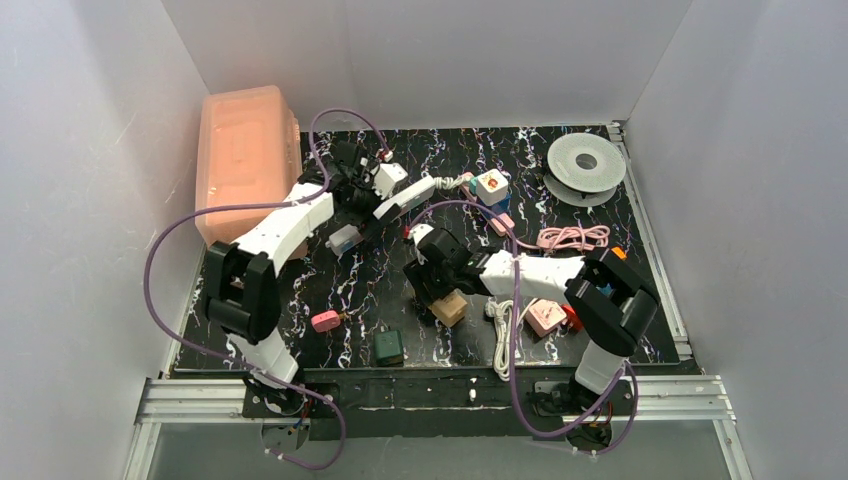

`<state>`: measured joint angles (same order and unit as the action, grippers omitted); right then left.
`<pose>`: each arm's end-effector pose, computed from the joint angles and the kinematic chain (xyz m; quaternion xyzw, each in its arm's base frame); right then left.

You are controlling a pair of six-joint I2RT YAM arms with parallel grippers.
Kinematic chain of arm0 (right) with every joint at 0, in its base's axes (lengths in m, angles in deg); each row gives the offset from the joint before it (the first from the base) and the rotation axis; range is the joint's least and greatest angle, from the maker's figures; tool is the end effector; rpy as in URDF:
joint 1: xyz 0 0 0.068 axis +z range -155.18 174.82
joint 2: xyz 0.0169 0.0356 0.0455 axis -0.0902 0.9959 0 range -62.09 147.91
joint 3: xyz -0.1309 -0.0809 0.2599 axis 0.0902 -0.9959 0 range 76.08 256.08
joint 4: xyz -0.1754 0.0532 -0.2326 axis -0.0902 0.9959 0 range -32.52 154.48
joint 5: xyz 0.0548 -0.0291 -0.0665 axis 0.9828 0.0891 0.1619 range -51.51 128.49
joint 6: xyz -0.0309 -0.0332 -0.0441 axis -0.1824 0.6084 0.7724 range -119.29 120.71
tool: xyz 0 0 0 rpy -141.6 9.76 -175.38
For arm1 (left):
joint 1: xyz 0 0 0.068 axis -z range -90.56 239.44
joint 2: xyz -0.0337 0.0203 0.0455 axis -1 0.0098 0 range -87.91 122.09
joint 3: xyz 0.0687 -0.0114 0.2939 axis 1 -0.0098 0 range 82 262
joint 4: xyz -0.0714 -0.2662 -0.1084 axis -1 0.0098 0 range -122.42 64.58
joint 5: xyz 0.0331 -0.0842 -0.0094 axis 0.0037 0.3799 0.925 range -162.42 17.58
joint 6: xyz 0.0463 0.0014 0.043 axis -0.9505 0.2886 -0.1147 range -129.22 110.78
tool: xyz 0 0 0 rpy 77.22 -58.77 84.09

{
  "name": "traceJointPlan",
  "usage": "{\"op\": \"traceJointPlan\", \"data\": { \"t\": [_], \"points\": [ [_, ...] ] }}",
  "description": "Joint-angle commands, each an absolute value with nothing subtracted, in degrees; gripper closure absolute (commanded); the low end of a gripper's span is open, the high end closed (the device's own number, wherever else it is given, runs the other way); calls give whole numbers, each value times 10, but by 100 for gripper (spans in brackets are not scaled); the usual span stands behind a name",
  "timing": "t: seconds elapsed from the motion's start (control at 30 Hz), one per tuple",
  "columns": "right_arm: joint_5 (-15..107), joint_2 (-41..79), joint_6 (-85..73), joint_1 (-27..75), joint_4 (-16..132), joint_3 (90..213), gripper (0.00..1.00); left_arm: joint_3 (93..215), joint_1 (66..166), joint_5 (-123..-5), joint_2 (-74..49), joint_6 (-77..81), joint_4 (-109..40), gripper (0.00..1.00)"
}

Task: Pull the plug off the socket
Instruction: Place the plug at the center of the board.

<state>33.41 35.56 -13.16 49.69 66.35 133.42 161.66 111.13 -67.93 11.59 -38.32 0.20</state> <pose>0.2296 0.3189 0.1759 -0.3134 0.8824 0.1624 0.3111 0.3968 -0.1620 0.2673 0.4172 0.8492 -0.0163 0.3233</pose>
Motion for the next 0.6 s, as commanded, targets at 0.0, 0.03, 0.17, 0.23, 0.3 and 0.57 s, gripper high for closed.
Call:
{"op": "traceJointPlan", "data": {
  "t": [0.0, 0.03, 0.17, 0.23, 0.3, 0.57],
  "points": [
    [303, 368, -106, 532, 636, 1355, 30, 1648, 1108, -592, 33, -399, 105, 2],
    [296, 364, -104, 536, 641, 1356, 26, 1650, 1108, -583, 21, -401, 116, 2],
    [272, 328, -105, 541, 667, 1352, 19, 1645, 1108, -555, -21, -421, 148, 2],
    [244, 302, -107, 541, 689, 1348, 18, 1643, 1108, -545, -40, -431, 161, 2],
    [231, 271, -110, 541, 703, 1337, 16, 1641, 1108, -539, -56, -438, 174, 2],
    [251, 177, -136, 547, 702, 1246, 14, 1625, 1111, -512, -100, -435, 198, 2]
  ]
}}
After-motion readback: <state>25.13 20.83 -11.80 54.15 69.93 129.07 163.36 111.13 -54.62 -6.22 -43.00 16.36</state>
